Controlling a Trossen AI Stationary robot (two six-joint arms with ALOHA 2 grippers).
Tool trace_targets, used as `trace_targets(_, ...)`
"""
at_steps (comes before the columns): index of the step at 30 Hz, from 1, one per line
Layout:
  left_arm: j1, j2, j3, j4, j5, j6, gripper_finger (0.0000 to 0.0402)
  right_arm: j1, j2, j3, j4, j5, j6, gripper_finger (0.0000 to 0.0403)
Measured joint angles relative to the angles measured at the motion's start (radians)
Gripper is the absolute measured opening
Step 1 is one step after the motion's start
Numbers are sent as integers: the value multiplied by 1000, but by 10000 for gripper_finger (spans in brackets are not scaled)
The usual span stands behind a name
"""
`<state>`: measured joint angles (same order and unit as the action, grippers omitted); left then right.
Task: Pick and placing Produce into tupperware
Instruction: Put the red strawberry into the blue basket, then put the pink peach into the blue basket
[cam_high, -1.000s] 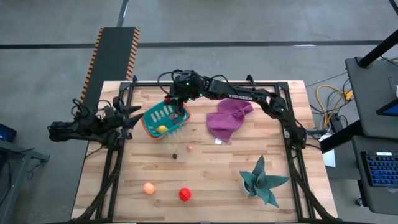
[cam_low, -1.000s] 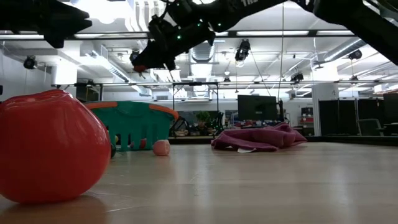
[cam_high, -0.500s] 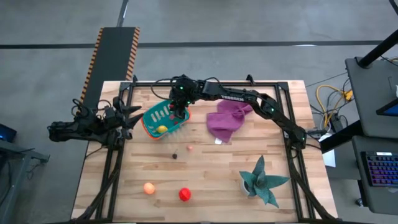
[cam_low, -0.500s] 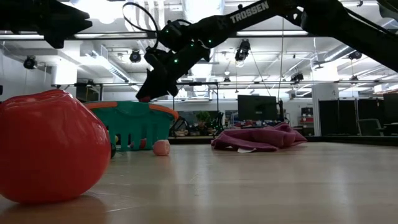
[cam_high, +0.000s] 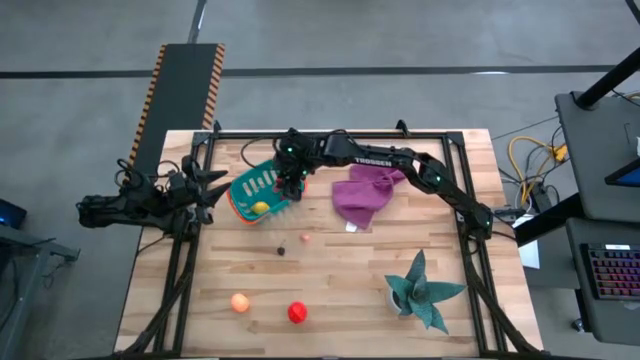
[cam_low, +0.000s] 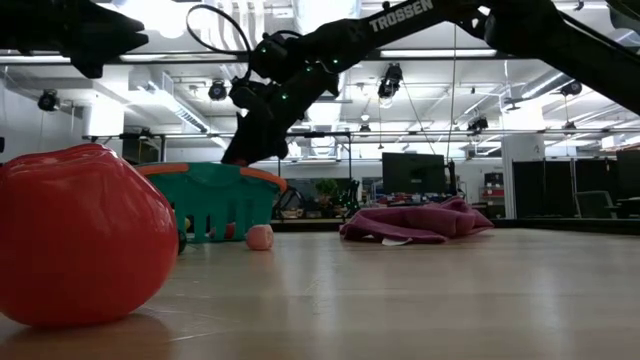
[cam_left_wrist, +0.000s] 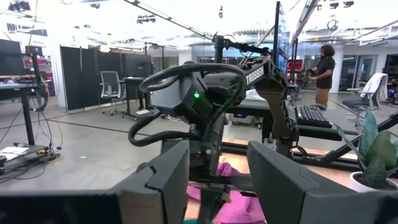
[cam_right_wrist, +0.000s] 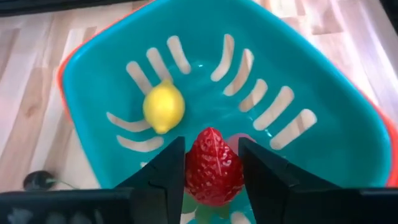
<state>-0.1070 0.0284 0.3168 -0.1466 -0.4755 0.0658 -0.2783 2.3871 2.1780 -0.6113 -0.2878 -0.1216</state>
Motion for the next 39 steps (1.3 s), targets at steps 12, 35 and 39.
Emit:
trace_targets(12, 0, 0, 0, -4, 1, -1, 151, 0, 0, 1, -15, 0, 9, 254)
trace_targets(35, 0, 0, -2, -5, 0, -3, 151, 129, -292, 150, -508, 40, 31, 311)
trace_targets(39, 0, 0, -5, -4, 0, -3, 151, 169, -359, 136, -598, 72, -10, 307)
